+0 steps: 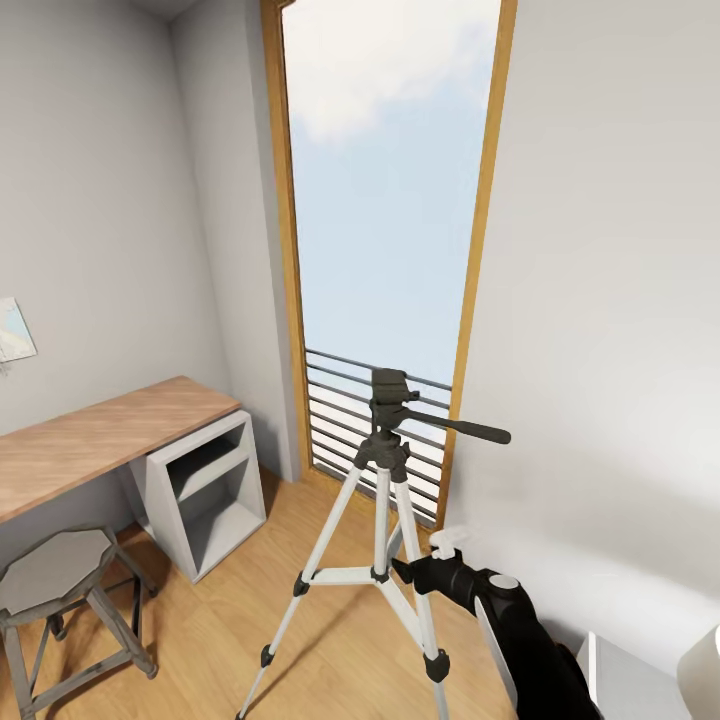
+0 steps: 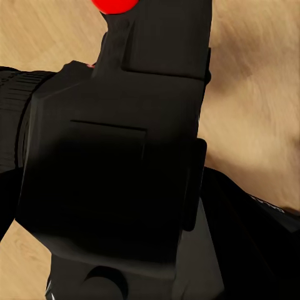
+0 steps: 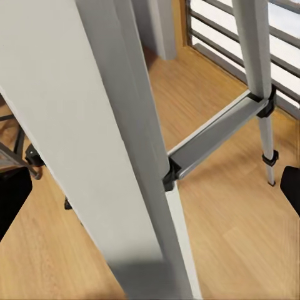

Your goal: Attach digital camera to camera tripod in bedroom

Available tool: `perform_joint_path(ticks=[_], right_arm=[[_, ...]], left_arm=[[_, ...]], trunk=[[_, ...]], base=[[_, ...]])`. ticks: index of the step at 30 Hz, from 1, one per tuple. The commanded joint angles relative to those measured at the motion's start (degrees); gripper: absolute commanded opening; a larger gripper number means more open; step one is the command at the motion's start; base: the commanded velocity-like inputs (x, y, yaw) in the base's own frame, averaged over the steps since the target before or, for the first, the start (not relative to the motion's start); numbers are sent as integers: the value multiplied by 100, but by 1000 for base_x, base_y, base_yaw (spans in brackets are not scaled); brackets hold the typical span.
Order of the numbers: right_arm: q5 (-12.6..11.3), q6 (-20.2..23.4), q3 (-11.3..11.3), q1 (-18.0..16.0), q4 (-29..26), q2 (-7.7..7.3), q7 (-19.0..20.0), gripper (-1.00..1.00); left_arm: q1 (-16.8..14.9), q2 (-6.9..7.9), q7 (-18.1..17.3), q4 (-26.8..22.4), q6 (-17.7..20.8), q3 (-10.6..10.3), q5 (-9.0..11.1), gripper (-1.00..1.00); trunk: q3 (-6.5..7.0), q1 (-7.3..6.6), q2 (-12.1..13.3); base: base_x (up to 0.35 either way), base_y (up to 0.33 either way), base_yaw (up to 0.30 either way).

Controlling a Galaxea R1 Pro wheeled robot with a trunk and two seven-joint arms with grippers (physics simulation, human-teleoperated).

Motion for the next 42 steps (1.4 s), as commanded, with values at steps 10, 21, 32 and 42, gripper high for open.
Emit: perform_joint_path(ticks=[10,21,32,42], right_arm=[[59,11,-14,-4,-10,13,30,100],[64,-23,-15,-4,-10,37,36,100],[50,-11,-8,-4,-8,39,34,-100],[61,10,-4,-4,16,44,25,-100]], left_arm=[[-4,5,12,1,-14,-51,42,-100],[-4,7,12,1,-14,-51,47,-100],[-4,7,12,1,-14,-51,50,-100],[-4,7,13,4,-14,-51,60,-100]], trunk=[[-9,1,-7],[-9,1,-7],[-9,1,-7],[-9,1,-7]], base=[[58,0,0],[42,0,0],[1,0,0],[0,0,0]])
